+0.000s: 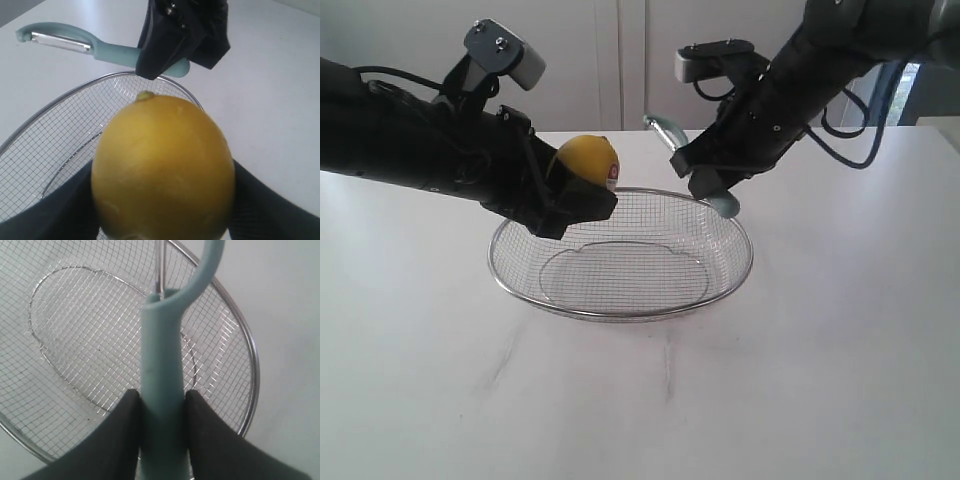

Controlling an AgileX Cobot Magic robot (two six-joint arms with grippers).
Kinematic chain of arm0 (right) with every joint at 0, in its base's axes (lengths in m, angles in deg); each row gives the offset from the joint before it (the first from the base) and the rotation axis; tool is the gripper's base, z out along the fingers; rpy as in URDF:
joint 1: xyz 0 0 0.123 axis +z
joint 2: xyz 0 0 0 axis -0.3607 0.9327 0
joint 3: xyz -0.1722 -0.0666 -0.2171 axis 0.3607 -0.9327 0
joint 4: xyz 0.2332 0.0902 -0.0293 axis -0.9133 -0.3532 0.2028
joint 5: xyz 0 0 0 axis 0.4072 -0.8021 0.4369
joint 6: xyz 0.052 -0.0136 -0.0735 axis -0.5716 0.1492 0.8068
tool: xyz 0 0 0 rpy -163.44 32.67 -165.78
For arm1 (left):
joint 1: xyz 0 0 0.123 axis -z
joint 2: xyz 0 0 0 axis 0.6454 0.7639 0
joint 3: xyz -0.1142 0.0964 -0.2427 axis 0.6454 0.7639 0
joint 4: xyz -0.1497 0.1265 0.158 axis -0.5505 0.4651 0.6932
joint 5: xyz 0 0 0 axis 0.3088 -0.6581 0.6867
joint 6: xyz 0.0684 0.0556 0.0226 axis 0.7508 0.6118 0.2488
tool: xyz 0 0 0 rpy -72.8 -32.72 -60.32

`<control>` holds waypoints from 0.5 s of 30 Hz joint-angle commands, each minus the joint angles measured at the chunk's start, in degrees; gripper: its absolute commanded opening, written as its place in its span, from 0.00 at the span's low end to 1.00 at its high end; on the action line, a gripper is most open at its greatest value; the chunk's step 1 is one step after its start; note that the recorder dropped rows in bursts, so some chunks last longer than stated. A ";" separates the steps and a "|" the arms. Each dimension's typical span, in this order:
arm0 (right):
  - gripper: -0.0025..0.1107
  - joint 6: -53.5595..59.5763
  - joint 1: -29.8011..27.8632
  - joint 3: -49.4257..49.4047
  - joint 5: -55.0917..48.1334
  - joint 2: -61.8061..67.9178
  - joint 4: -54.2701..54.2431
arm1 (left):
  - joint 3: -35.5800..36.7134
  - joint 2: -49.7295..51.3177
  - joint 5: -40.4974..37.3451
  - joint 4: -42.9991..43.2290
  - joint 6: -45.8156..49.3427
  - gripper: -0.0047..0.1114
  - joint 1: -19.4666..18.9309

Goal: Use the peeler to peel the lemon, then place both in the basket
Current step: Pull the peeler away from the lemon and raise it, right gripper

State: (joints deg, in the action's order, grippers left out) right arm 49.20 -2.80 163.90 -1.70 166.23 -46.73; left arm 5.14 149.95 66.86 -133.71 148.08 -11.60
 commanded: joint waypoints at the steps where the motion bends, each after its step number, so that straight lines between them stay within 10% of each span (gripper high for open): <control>1: 0.02 -0.39 0.00 3.30 -1.65 3.69 0.46 | -0.32 -0.36 -0.15 -1.16 0.15 0.04 0.13; 15: 0.02 -0.39 2.77 4.48 -2.39 8.09 7.18 | -0.32 -0.36 1.50 -1.16 0.15 0.04 0.13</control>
State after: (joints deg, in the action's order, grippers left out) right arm 49.20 -1.01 167.99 -4.38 174.39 -40.28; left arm 5.14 149.95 68.73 -133.71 148.20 -11.60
